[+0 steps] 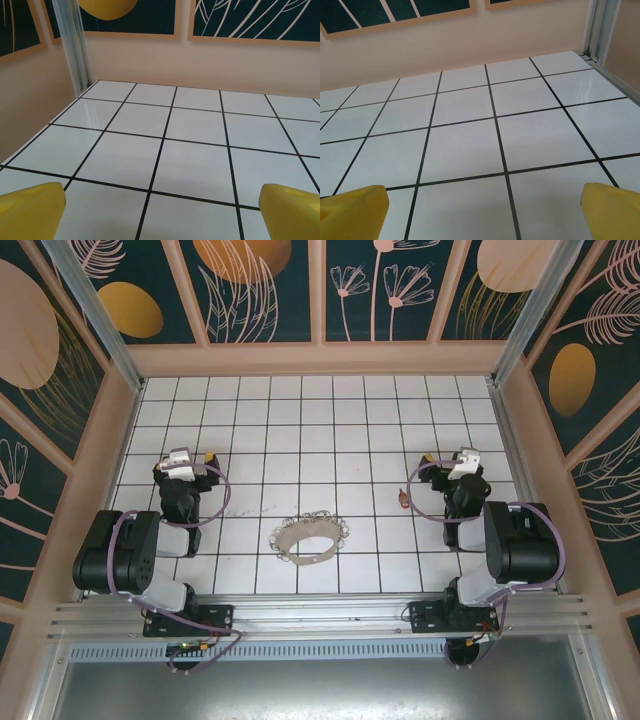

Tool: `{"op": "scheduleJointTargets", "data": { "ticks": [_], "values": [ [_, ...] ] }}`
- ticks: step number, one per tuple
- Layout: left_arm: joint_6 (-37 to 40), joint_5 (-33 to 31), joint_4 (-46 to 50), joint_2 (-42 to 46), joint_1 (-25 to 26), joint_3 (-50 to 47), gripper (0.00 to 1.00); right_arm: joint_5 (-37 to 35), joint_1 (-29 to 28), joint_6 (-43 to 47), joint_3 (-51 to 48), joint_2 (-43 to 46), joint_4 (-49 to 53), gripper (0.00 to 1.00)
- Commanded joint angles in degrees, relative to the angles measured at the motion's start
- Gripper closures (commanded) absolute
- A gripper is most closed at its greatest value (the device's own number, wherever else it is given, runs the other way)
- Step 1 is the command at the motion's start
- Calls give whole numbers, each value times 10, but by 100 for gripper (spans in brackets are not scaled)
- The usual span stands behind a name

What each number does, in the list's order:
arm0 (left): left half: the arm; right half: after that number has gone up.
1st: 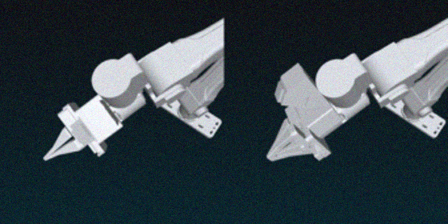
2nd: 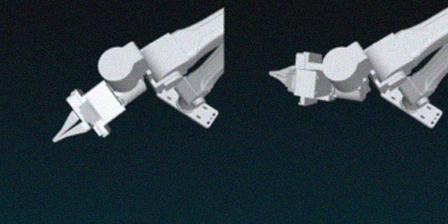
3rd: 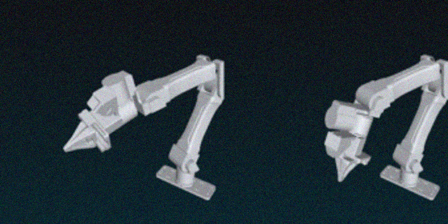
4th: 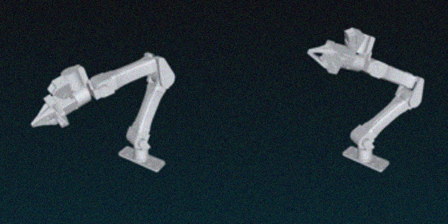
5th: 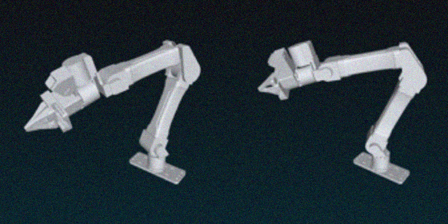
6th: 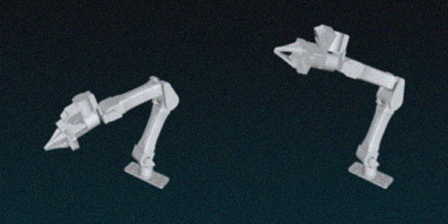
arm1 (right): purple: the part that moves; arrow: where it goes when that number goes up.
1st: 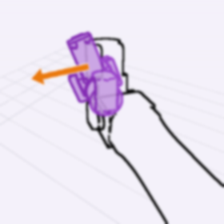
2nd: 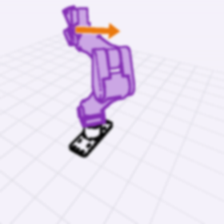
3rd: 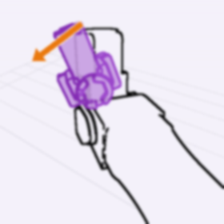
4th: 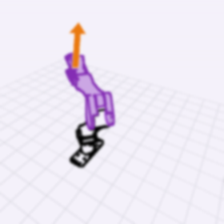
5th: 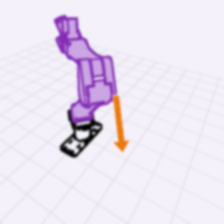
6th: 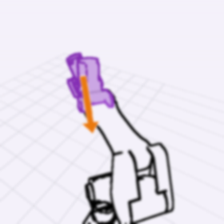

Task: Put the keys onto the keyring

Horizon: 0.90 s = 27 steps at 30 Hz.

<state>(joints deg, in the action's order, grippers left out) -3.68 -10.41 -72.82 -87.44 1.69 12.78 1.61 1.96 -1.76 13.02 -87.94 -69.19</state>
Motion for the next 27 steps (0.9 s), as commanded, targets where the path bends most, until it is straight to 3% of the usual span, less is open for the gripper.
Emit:
{"op": "scheduleJointTargets", "data": {
  "ticks": [1, 27],
  "values": [
    [-4, 8, -7, 4, -5, 4, 1, 8, 4, 10, 11, -1, -7, 1],
    [-4, 8, -4, 8, -5, 5, 1, 16, 9, 8, 8, 0, -11, 1]
  ]
}}
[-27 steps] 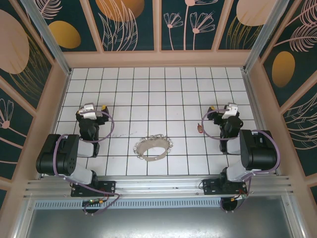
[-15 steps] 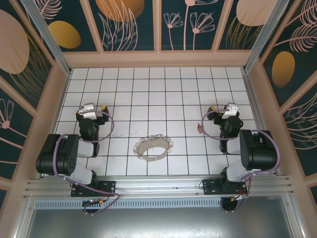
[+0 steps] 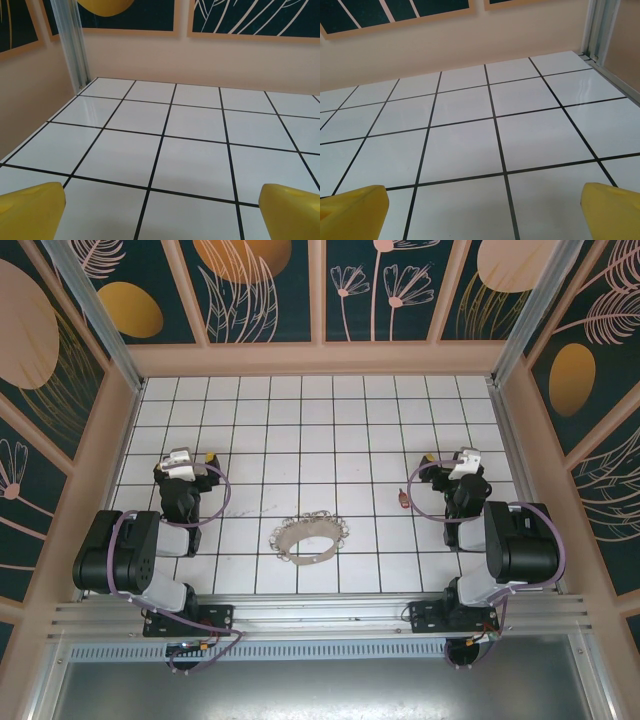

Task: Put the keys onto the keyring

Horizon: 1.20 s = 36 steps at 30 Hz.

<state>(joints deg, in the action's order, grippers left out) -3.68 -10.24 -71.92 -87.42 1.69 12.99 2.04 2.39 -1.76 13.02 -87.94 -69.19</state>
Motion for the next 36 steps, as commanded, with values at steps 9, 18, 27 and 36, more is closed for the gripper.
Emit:
{"op": "scheduleJointTargets", "data": {
  "ticks": [9, 18, 27, 36],
  "values": [
    [-17, -8, 216, 120, -5, 84, 1, -111, 5, -41, 100, 114, 259, 1],
    [-186, 86, 460, 225, 9, 195, 1, 0, 93, -249, 144, 180, 428, 2],
    [-276, 166, 583, 262, 132, 214, 4, 156, -8, -226, 176, 215, 586, 20],
    [-322, 141, 615, 216, 273, 210, 6, 147, -230, -289, 119, 250, 637, 35]
  ]
}}
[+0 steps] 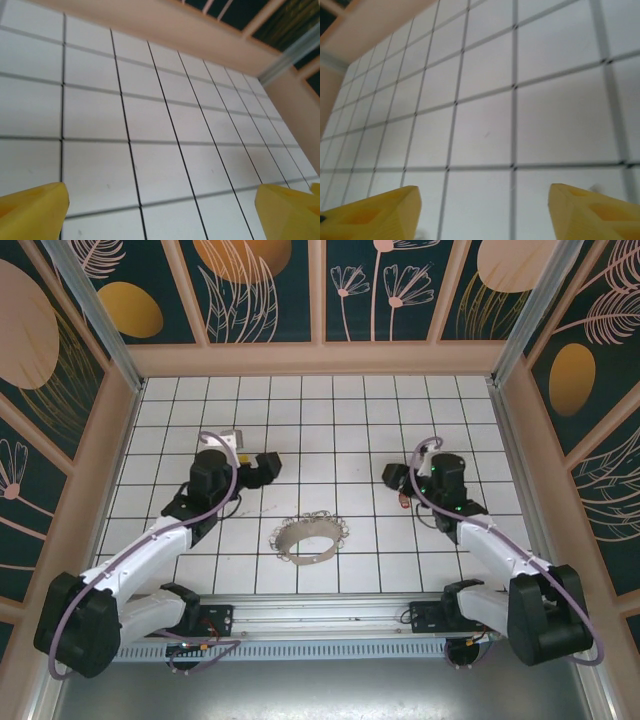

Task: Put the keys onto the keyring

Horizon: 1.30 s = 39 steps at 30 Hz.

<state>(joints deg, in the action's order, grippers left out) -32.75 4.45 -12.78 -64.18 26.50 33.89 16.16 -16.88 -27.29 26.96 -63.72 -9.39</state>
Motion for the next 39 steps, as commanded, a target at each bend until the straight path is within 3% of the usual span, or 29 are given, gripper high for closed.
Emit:
{"op": "scheduleJointTargets", "data": {
  "ticks": [1, 11, 17, 23, 31, 39],
  "values": [
    [-40, -7, 20, -28, 38, 1, 7, -3, -60, -44, -25, 7, 42, 37],
    [-144, -9, -74, -133, 141, -3, 8, -45, -221, -104, -49, -24, 51, 59],
    [-164, -18, -96, -151, 146, -13, 7, -71, -281, -119, -33, -77, 51, 61],
    [-167, -25, -101, -158, 146, -6, 6, -74, -292, -106, 1, -138, 45, 65],
    [-160, -31, -97, -155, 147, -5, 6, -91, -291, -70, 84, -223, 41, 82],
    [-148, -41, -79, -131, 146, -6, 5, -91, -260, -32, 184, -325, 32, 89]
  ]
}}
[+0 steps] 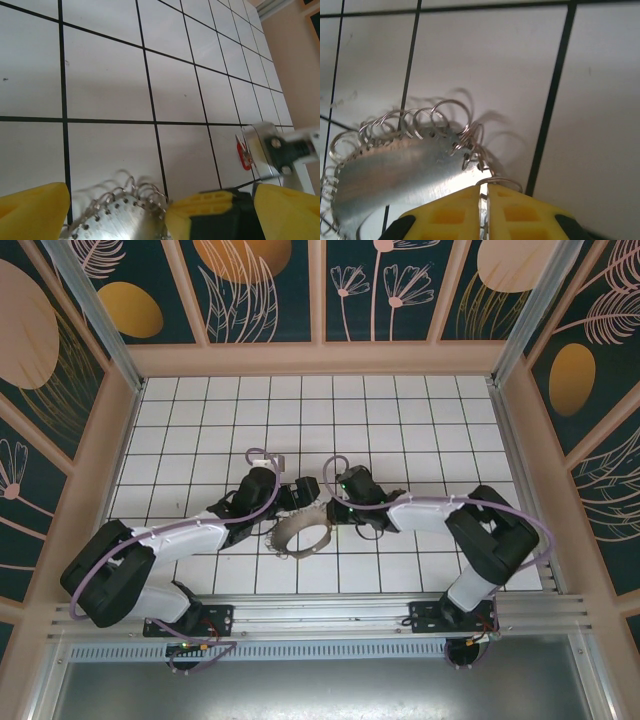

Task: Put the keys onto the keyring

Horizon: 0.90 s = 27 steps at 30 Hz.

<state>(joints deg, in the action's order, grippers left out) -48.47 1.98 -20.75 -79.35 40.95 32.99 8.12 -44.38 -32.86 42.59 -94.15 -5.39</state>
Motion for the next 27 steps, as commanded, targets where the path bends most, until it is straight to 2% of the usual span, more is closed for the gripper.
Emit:
{"op": "scheduleJointTargets", "data": {
  "ticks": [1, 5, 8, 10, 13, 14, 17, 21, 27],
  "values": [
    [12, -20, 4, 26, 2, 3, 5, -7, 23, 26, 37, -27, -11, 89],
    [23, -18, 5, 42, 2, -4, 5, -1, 46, 35, 66, -29, -13, 88],
    [23, -15, 17, 50, 2, -1, 4, -5, 55, 40, 72, -6, 1, 80],
    [4, -38, 52, 55, 3, 11, 2, -16, 59, 39, 60, 24, 11, 59],
    [0, -66, 106, 59, 2, 30, 2, -11, 60, 30, 19, 76, 10, 42],
    [3, -66, 108, 61, 4, 29, 2, -4, 60, 27, 5, 92, 9, 40],
    [14, -43, 97, 69, 4, 23, 2, 20, 54, 6, -52, 144, -4, 39],
    [30, 6, 76, 58, 4, 23, 5, 49, 39, -30, -116, 196, -28, 42],
    [33, 14, 54, 47, 5, 20, 4, 68, 22, -58, -158, 191, -76, 51]
  ]
}}
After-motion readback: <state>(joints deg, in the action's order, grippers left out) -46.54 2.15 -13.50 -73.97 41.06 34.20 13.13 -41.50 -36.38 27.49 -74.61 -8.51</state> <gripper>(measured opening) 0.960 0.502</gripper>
